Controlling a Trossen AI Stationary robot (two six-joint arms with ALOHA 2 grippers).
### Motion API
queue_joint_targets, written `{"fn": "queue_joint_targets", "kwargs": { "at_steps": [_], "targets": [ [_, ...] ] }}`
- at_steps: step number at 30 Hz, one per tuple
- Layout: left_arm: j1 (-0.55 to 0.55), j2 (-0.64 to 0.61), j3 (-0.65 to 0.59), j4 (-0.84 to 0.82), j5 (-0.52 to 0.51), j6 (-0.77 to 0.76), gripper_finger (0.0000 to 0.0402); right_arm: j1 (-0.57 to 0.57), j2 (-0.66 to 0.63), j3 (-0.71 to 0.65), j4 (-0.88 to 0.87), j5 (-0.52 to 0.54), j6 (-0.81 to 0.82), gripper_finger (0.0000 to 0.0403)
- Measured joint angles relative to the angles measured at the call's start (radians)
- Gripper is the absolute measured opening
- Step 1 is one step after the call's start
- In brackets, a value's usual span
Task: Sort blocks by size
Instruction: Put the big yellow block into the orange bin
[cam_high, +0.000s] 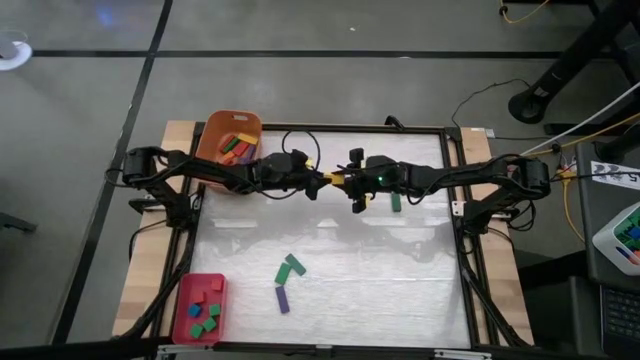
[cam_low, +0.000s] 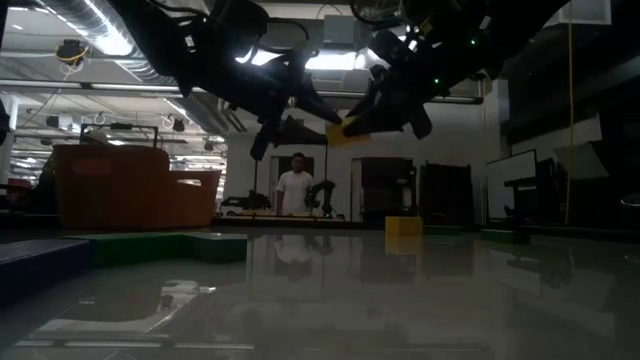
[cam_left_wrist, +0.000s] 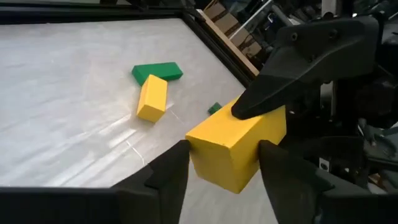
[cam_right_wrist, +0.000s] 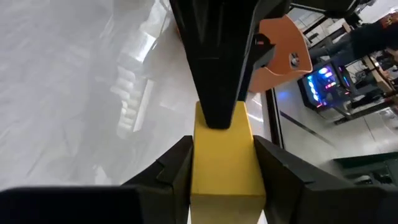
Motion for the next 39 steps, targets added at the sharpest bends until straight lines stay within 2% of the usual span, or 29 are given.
{"fn": "queue_joint_targets", "kwargs": {
  "at_steps": [4, 13, 20, 27, 34, 39],
  "targets": [
    [0.000, 0.000, 0.000, -0.001, 0.019, 0.000, 0.0195, 0.000, 0.000, 0.000, 0.007, -0.018, -0.007, 0.0142],
    [0.003, 0.002, -0.002, -0.007, 0.198, 0.123, 0.0198, 0.006, 0.000, 0.000, 0.000, -0.125, -0.070, 0.0142],
    [0.001, 0.003, -0.001, -0.001, 0.384, 0.184, 0.0198, 0.007, -0.001, 0.006, 0.039, -0.295, -0.130, 0.0142],
    [0.000, 0.004, -0.002, -0.008, 0.396, 0.185, 0.0193, 0.005, -0.002, 0.006, 0.041, -0.296, -0.130, 0.0142],
    [0.002, 0.004, -0.002, -0.005, 0.406, 0.170, 0.0125, 0.004, -0.002, 0.006, 0.035, -0.291, -0.156, 0.0142],
    [0.002, 0.004, -0.003, -0.005, 0.401, 0.167, 0.0124, 0.004, -0.003, 0.006, 0.031, -0.290, -0.183, 0.0142]
  ]
}}
